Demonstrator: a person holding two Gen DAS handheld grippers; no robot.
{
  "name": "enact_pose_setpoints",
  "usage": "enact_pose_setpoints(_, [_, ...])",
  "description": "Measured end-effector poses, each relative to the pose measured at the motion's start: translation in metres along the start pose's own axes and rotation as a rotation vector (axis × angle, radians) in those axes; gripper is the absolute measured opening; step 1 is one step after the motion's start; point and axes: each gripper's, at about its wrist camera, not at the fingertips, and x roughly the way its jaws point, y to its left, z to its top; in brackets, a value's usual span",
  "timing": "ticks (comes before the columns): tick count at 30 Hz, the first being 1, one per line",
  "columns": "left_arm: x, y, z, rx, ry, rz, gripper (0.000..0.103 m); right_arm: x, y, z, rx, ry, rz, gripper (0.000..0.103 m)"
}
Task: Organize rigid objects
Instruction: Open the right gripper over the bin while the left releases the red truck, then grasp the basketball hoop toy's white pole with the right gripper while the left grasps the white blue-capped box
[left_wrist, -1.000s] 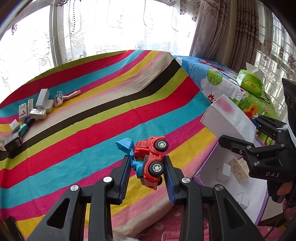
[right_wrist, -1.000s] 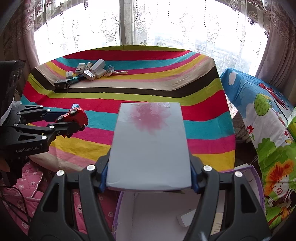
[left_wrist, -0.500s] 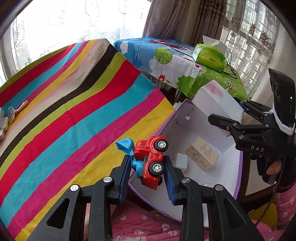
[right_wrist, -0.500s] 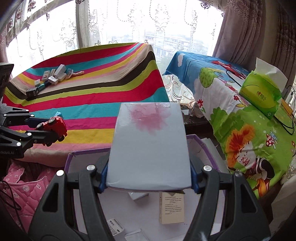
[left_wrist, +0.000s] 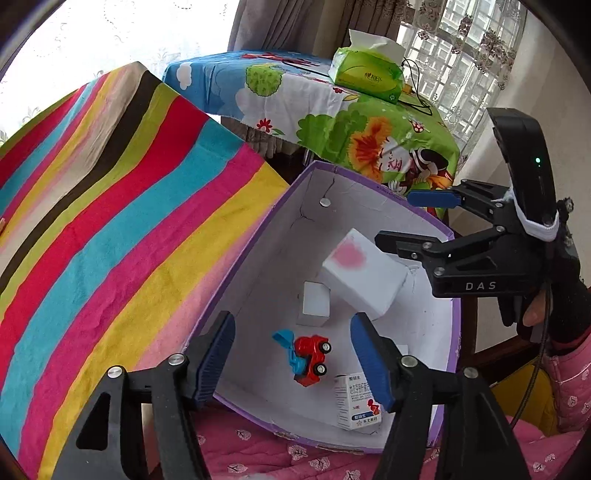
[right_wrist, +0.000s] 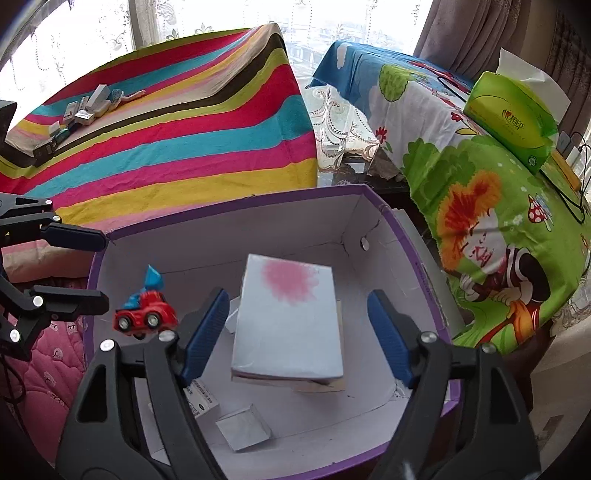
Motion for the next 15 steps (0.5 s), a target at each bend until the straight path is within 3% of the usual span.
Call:
enact_pose_setpoints(3, [-0.016, 0.037, 0.000, -0.048, -0.073, 0.093, 0.072, -0.006, 0.005, 0.018, 0.046, -0.049, 0.025, 0.081])
enact_pose_setpoints(6, [-0.033, 0.097, -0.015, -0.179, -0.130, 0.219, 0.076, 0.000, 0.037, 0.050, 0.003, -0.082, 0.107, 0.081])
enact_pose_setpoints(11, [-0.067, 0.214, -0.070, -0.475, -0.171, 0.525, 0.076, 0.040, 0.150, 0.105, -0.212, -0.104, 0.202, 0.083])
enact_pose_setpoints(15, [-0.097, 0.303, -0.128, -0.741, -0.183, 0.741, 0.076, 0.091, 0.251, 0.143, -0.316, -0.060, 0.357, 0.083])
